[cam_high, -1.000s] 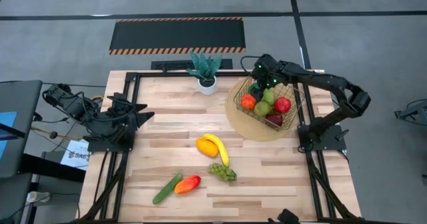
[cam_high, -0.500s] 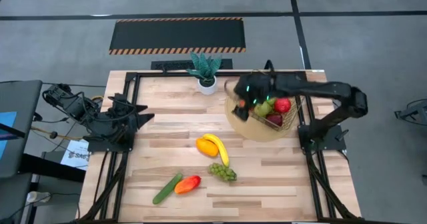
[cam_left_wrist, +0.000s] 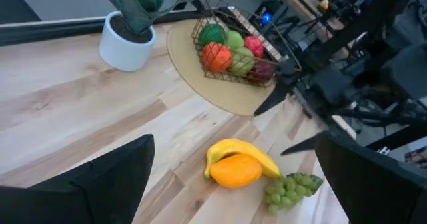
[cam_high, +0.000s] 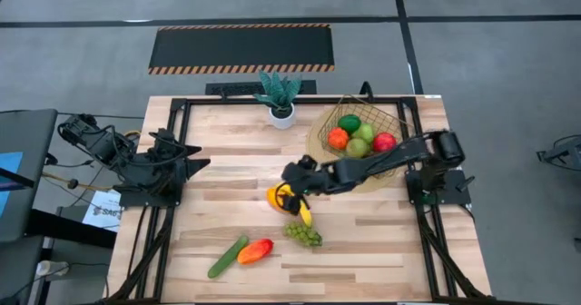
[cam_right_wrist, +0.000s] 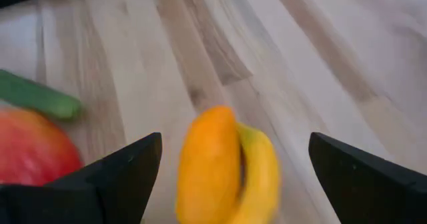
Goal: Build produce basket
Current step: Put the yellow mango into the wire basket
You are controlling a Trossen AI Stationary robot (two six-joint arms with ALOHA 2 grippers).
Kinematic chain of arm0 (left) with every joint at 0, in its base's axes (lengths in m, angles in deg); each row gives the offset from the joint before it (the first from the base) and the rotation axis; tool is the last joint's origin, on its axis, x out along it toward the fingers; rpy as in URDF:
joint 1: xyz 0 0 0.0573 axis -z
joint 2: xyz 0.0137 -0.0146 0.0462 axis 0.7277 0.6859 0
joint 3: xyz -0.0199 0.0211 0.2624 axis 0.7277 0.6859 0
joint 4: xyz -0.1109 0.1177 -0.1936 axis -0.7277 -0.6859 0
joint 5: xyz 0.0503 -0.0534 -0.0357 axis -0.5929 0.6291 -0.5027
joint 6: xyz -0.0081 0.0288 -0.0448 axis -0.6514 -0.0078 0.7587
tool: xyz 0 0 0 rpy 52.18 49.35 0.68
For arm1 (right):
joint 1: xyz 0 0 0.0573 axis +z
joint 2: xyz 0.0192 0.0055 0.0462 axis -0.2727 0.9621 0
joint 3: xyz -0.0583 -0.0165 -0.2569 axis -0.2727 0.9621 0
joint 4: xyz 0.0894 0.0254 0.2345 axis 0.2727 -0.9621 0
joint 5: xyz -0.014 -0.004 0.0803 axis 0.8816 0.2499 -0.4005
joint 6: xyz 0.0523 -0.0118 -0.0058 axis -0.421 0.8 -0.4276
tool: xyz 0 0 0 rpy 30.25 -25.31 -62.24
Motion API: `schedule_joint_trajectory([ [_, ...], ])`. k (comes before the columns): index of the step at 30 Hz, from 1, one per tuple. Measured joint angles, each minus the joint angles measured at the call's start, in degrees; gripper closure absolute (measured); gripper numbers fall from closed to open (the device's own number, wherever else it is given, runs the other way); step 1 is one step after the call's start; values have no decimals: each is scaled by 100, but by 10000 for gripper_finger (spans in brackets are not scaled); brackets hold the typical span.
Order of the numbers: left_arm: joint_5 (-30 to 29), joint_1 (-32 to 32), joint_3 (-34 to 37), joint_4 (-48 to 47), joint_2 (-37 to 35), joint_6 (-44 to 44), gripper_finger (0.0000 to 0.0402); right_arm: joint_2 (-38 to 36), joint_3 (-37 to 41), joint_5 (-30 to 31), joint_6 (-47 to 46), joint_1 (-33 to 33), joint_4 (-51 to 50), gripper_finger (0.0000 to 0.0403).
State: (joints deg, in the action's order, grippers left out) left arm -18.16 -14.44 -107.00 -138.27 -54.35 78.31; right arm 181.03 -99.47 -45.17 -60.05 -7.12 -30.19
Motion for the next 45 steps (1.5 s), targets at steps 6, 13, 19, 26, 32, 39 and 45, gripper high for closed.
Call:
schedule_joint_trajectory([
  [6,53,-1,-1,-65,53,-1,3,673,-4,-15,-13,10,628,9],
  [13,73,-1,0,-147,101,2,3,1288,4,-124,-153,111,674,10],
  [19,159,1,0,-191,105,-1,3,1386,-17,-44,-220,121,623,24],
  [26,155,1,0,-269,105,21,3,1395,-17,-35,-338,121,581,96],
  [32,151,0,-1,-267,104,32,3,1145,-273,-118,-314,140,332,148],
  [39,136,0,0,-283,105,41,3,-135,-439,-25,276,-108,-166,154],
  [45,32,-1,0,-288,105,41,3,-1504,-449,507,573,-514,-1496,153],
])
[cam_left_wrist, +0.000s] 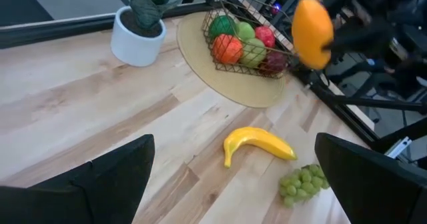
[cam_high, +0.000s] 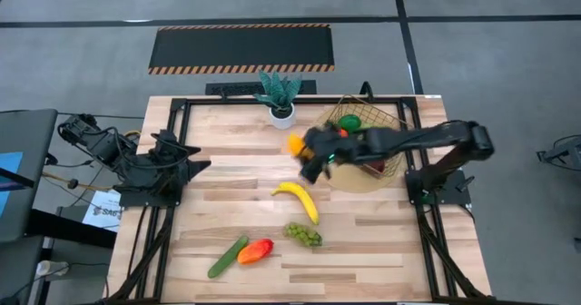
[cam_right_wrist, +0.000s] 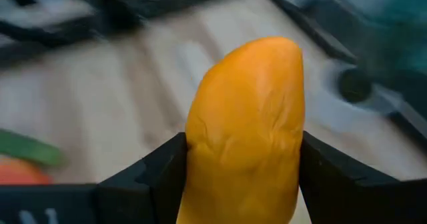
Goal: Build produce basket
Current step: Put the yellow mango into the wire basket
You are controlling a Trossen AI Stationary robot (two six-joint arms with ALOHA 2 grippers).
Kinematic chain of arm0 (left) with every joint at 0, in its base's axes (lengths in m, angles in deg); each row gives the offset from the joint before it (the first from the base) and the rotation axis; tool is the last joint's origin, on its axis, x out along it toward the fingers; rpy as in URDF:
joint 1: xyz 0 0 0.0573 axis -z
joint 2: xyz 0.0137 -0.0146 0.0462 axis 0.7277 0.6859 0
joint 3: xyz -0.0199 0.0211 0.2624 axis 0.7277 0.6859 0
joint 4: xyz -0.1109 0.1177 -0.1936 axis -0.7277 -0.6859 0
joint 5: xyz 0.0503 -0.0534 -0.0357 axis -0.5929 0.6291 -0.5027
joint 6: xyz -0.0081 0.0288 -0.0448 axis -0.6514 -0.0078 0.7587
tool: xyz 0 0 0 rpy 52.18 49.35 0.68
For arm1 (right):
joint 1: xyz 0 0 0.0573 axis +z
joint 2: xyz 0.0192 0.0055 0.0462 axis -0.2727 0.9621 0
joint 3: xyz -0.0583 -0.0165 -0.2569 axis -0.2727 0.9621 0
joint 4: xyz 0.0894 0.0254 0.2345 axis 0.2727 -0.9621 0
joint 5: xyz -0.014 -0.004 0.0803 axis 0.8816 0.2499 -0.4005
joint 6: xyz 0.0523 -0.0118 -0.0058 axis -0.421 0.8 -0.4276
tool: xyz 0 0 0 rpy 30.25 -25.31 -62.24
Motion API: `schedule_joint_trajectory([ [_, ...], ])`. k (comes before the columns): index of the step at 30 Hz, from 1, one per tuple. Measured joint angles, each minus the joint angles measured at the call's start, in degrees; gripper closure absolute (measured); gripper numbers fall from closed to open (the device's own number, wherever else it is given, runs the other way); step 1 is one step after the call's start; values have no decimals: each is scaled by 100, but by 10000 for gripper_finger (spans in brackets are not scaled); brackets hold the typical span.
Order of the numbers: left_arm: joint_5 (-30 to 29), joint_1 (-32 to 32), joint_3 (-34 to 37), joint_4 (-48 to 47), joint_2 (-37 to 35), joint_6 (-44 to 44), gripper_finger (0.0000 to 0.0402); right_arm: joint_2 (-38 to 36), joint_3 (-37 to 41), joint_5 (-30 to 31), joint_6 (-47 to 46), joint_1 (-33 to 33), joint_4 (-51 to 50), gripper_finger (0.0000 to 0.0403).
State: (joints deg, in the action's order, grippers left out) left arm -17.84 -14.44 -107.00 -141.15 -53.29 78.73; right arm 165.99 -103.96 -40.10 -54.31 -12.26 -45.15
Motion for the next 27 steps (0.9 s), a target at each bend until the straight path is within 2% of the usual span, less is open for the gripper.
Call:
schedule_joint_trajectory([
  [7,-84,1,0,-57,0,57,3,-978,18,791,159,-533,-2390,153],
  [12,-153,0,0,-145,-2,157,3,-1603,629,1069,293,-1119,-3456,153],
  [16,-325,2,0,-248,0,268,3,-2258,1576,981,462,-1502,-3450,153],
  [20,-464,1,0,-288,-1,312,3,-2788,2504,449,776,-1620,-3092,153],
  [27,-535,0,0,-388,-2,500,3,-3074,3510,-146,1308,-1786,-2304,152],
])
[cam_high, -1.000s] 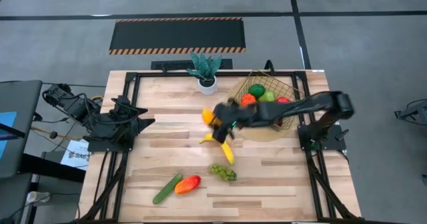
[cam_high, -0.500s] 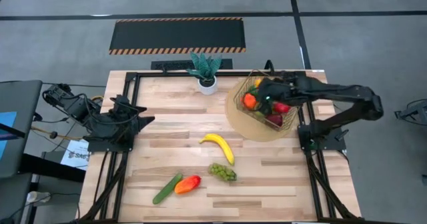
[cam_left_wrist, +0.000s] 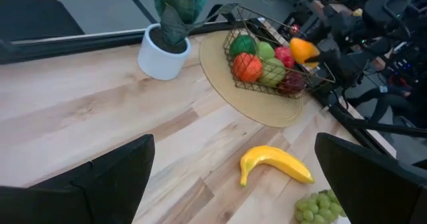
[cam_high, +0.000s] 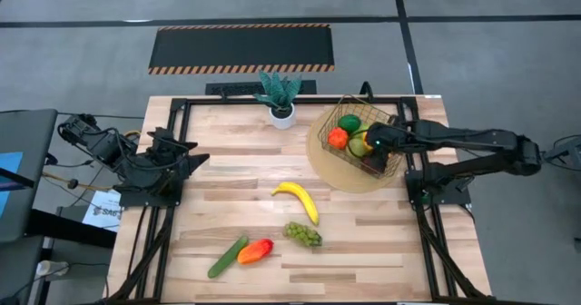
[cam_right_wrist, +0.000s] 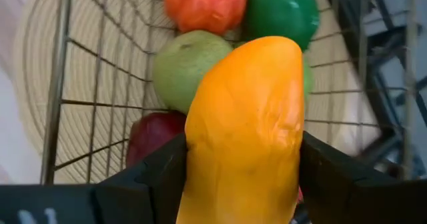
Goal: Build produce basket
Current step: Put the yellow mango into the wire basket
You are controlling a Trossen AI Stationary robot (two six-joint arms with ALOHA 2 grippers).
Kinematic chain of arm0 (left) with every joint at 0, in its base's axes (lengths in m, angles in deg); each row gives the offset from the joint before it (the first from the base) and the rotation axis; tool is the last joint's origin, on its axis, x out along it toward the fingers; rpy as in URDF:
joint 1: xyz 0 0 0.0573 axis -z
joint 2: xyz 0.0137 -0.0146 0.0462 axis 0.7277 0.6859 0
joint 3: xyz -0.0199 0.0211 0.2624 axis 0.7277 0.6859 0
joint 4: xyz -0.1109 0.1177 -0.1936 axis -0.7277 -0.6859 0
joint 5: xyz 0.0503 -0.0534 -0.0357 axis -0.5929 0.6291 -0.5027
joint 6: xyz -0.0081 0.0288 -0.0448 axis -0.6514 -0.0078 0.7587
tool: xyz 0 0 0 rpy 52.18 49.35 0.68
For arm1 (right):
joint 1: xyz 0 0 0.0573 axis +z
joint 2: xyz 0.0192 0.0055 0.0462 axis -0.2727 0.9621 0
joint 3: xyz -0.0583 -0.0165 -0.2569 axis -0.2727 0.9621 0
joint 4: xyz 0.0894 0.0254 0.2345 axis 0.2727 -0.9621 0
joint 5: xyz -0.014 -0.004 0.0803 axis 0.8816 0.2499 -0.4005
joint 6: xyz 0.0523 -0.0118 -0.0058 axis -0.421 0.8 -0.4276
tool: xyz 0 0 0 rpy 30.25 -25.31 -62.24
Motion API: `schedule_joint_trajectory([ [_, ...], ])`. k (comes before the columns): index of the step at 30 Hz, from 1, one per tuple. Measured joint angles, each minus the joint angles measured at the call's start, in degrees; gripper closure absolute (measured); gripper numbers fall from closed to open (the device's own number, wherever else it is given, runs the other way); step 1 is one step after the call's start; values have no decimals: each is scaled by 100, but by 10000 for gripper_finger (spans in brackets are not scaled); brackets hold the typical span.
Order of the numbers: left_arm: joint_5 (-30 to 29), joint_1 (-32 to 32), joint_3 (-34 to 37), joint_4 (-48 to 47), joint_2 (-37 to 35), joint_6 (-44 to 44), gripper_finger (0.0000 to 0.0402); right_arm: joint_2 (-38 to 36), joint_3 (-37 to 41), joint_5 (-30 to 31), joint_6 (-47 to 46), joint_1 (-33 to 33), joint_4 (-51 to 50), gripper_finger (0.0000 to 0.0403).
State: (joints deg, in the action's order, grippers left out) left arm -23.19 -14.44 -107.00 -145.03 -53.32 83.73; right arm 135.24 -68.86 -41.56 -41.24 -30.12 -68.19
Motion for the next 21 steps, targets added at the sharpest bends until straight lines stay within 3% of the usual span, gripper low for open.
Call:
schedule_joint_trajectory([
  [8,-1,0,0,-138,2,185,3,0,225,-1016,499,-206,384,152],
  [14,0,0,0,-210,0,239,3,42,318,-1398,624,-368,425,148],
  [21,2,0,0,-248,0,271,3,80,316,-1873,580,-607,435,95],
])
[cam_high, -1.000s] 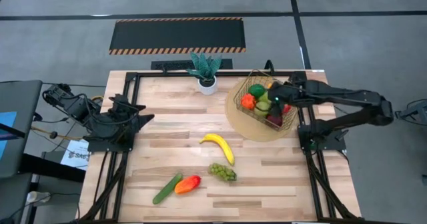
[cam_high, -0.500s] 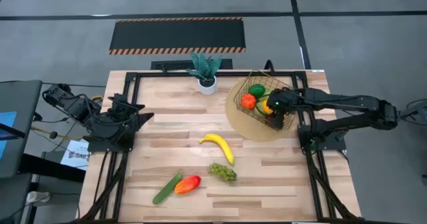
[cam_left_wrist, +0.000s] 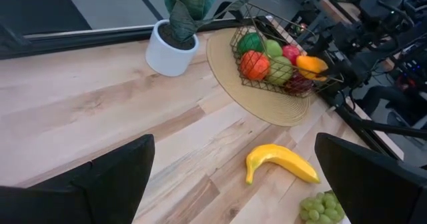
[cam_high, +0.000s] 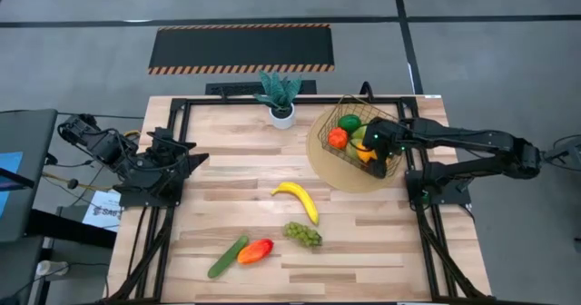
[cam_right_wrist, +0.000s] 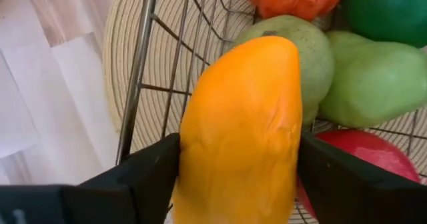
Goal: Build produce basket
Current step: Put the yellow mango into the wire basket, then put the orange mango into the wire basket
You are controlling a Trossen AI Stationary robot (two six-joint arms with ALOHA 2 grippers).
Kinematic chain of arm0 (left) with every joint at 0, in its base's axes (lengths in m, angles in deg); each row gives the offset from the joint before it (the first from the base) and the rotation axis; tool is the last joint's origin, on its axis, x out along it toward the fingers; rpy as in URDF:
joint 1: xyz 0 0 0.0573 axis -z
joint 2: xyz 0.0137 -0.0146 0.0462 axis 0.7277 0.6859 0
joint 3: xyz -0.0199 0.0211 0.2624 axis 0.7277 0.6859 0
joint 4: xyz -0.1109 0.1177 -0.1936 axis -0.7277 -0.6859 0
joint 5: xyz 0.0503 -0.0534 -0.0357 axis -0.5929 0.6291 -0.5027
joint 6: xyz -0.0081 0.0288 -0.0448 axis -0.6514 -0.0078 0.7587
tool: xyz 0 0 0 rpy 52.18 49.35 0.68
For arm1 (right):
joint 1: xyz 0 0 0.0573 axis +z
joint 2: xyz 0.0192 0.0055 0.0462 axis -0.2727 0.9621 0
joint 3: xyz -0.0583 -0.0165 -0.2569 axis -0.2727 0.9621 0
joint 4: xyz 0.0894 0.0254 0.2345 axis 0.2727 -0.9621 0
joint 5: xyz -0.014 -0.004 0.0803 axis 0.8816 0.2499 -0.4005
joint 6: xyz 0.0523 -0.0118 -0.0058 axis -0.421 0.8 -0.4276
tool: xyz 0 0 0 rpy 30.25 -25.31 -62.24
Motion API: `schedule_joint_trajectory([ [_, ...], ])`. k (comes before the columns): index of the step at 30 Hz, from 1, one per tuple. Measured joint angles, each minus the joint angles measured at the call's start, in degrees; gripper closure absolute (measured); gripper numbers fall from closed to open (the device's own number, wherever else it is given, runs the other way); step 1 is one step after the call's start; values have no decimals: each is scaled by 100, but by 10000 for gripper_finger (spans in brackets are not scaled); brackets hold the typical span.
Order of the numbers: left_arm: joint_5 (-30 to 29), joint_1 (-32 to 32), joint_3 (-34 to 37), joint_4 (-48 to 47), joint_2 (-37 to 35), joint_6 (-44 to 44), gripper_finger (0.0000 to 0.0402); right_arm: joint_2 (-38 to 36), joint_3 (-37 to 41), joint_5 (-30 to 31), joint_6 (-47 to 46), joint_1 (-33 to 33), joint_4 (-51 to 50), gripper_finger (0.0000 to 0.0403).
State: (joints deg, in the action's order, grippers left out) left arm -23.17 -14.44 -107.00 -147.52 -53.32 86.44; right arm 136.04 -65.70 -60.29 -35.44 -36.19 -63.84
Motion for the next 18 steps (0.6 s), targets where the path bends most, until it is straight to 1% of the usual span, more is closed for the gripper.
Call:
schedule_joint_trajectory([
  [4,7,0,0,-1,0,-3,3,-3,-27,-57,-97,-10,-61,67],
  [6,13,0,0,-4,0,-7,3,-3,-191,-59,-98,-8,-129,59],
  [10,40,2,0,-7,0,-14,3,-8,-801,-47,-153,-8,-353,54],
  [14,44,0,0,-4,0,-15,3,-10,-1559,-24,-604,26,-386,55],
  [18,144,0,0,-5,0,-19,3,-8,-2011,-21,-1235,428,139,55],
])
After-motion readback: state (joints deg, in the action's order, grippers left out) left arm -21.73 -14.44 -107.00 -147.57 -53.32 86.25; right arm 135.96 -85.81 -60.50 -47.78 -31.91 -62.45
